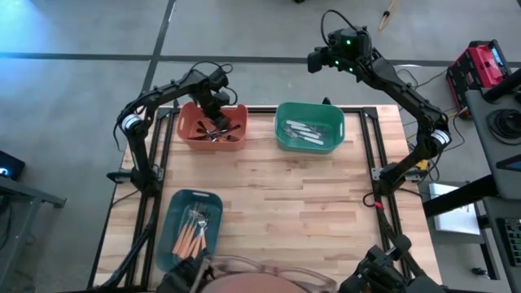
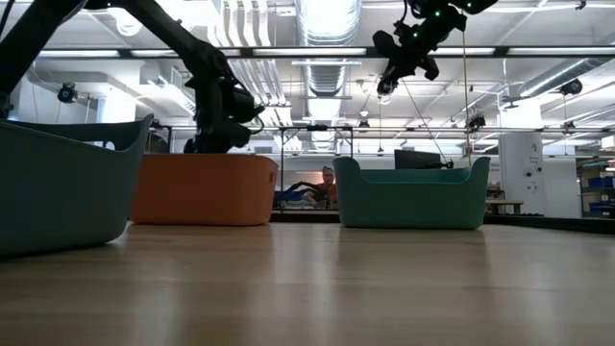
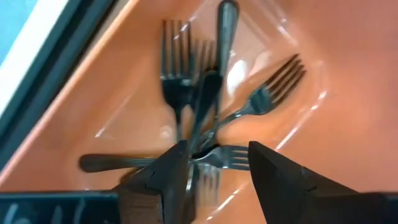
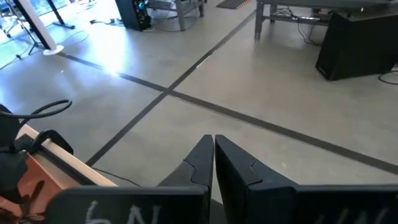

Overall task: Sort silverware by color (type)
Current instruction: Adjust the white forks in the green bin

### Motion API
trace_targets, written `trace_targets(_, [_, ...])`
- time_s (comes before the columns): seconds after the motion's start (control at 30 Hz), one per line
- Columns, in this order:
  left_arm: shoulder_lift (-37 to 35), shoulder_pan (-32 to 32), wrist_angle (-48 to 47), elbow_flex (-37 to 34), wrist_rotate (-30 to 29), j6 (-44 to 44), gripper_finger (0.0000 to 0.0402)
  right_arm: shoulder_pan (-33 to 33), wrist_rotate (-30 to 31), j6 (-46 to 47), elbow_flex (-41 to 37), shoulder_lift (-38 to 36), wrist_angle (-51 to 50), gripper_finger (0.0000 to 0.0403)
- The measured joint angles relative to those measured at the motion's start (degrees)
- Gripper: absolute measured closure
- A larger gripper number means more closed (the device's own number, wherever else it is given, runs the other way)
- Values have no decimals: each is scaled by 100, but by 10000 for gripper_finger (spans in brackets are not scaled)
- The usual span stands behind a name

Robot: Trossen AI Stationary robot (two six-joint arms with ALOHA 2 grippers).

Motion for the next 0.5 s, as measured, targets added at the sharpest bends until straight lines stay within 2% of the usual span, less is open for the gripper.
trace_targets(0.13, [-83,-6,5,14,311,-185,251,0,-11,4,0,0,-54,394])
trace_targets(0.3, [-162,-4,-37,194,338,-321,251,12,-47,10,0,0,-55,394])
trace_targets(0.43, [-170,-4,-478,509,341,-321,251,15,-80,7,0,0,-55,394])
trace_targets(0.5, [-187,-5,-607,637,342,-323,251,15,-302,-43,0,-1,-57,394])
